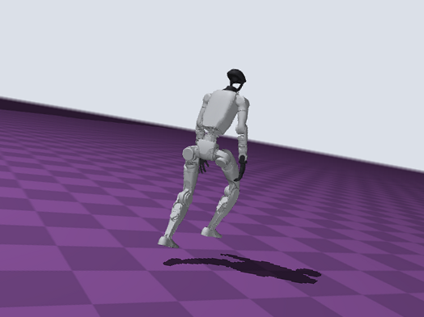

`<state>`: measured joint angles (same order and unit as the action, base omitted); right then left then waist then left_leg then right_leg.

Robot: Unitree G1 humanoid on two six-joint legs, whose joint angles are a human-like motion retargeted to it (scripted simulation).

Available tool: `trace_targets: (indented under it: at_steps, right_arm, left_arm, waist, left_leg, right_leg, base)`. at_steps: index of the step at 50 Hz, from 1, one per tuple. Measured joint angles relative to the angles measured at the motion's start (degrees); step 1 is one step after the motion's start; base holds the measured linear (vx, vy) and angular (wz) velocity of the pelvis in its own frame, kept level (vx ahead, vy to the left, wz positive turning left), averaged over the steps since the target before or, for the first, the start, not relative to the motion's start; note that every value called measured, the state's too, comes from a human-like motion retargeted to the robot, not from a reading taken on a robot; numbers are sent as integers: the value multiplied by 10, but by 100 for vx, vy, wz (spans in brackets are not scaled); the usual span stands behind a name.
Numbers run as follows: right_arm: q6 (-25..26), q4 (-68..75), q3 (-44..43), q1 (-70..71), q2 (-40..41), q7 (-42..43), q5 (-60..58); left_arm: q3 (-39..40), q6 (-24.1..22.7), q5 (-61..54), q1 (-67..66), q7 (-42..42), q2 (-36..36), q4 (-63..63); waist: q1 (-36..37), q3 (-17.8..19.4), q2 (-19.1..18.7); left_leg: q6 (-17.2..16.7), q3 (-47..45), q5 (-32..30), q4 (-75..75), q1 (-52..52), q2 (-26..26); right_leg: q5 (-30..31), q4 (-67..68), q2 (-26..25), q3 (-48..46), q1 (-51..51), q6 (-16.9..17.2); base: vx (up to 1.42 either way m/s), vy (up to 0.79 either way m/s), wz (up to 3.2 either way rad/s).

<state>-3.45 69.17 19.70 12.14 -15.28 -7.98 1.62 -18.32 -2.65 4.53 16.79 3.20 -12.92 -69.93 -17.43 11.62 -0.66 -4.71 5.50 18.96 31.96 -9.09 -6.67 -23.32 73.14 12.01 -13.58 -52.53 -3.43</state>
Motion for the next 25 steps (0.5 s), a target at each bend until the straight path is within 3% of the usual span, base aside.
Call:
trace_targets:
  at_steps: [5,10,18,25]
  right_arm:
    - [-5,5,12,-8,4,-2,-20]
    - [-9,-12,22,-15,-1,7,-24]
    - [-21,-73,34,-12,-29,26,5]
    - [-34,-127,42,-13,-42,33,21]
  left_arm:
    - [-2,6,27,-30,17,7,-34]
    - [2,5,31,-54,17,3,-40]
    - [24,-14,3,-68,-4,-24,3]
    - [49,-31,-1,-81,-31,-32,22]
  waist:
    - [17,-1,-11]
    - [47,-14,-15]
    - [112,-45,-11]
    - [160,-61,18]
  left_leg:
    - [-55,-14,-146,87,-41,29]
    - [-59,-56,-197,235,-112,72]
    - [37,-124,-53,497,-274,171]
    - [58,-134,58,531,-430,156]
  right_leg:
    - [-31,-46,-23,-15,55,-30]
    - [-43,-115,-43,-28,115,-39]
    - [-25,-268,-82,-48,216,-14]
    - [-13,-365,-94,-50,285,17]
  base:
    - [31,-14,20]
    - [24,-8,13]
    - [20,-2,11]
    - [21,5,13]
